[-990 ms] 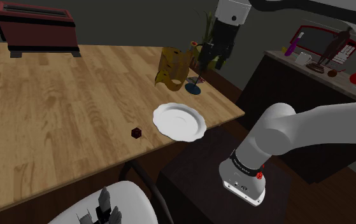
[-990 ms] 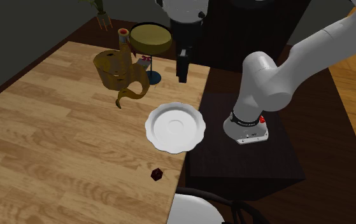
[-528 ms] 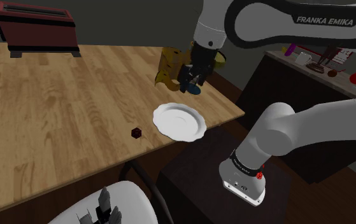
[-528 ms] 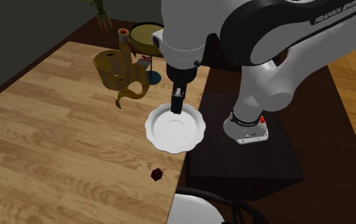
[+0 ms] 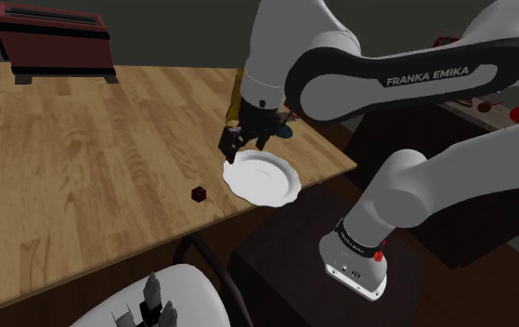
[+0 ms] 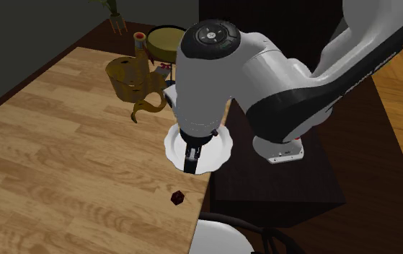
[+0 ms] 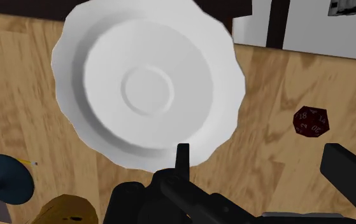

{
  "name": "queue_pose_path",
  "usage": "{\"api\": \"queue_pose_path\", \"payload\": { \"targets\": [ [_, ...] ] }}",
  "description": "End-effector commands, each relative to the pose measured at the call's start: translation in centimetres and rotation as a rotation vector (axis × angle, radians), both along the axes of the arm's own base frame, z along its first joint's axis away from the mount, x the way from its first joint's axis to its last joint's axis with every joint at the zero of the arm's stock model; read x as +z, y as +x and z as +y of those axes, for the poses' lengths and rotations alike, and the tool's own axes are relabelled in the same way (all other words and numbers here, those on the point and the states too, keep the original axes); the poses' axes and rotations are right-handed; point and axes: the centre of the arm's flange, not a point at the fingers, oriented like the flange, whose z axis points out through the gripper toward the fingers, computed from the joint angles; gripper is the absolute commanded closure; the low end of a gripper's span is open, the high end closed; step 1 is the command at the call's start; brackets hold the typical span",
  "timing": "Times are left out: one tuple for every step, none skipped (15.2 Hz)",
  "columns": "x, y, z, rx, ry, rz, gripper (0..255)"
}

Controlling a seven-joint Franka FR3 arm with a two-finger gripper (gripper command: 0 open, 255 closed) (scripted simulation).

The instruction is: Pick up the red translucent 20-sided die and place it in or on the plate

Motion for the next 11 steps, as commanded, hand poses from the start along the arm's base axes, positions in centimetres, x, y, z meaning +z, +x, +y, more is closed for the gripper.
{"api": "queue_pose_path", "payload": {
  "targets": [
    [-2.0,0.5,1.8,0.001,-0.004,-0.017,0],
    [-2.9,0.7,2.8,0.002,-0.007,-0.024,0],
    [-3.7,1.0,3.8,0.003,-0.01,-0.031,0],
    [-4.6,1.2,4.8,0.004,-0.013,-0.038,0],
    [-5.4,1.4,5.8,0.004,-0.016,-0.045,0],
    [-6.3,1.7,6.8,0.005,-0.019,-0.052,0],
    [-7.2,1.9,7.8,0.006,-0.022,-0.059,0],
    [-8.1,2.2,8.8,0.007,-0.025,-0.066,0],
    [-8.9,2.5,9.8,0.007,-0.029,-0.073,0],
    [-9.0,2.5,9.9,0.007,-0.029,-0.074,0],
    [-9.5,2.6,9.8,0.007,-0.029,-0.074,0]
  ]
}}
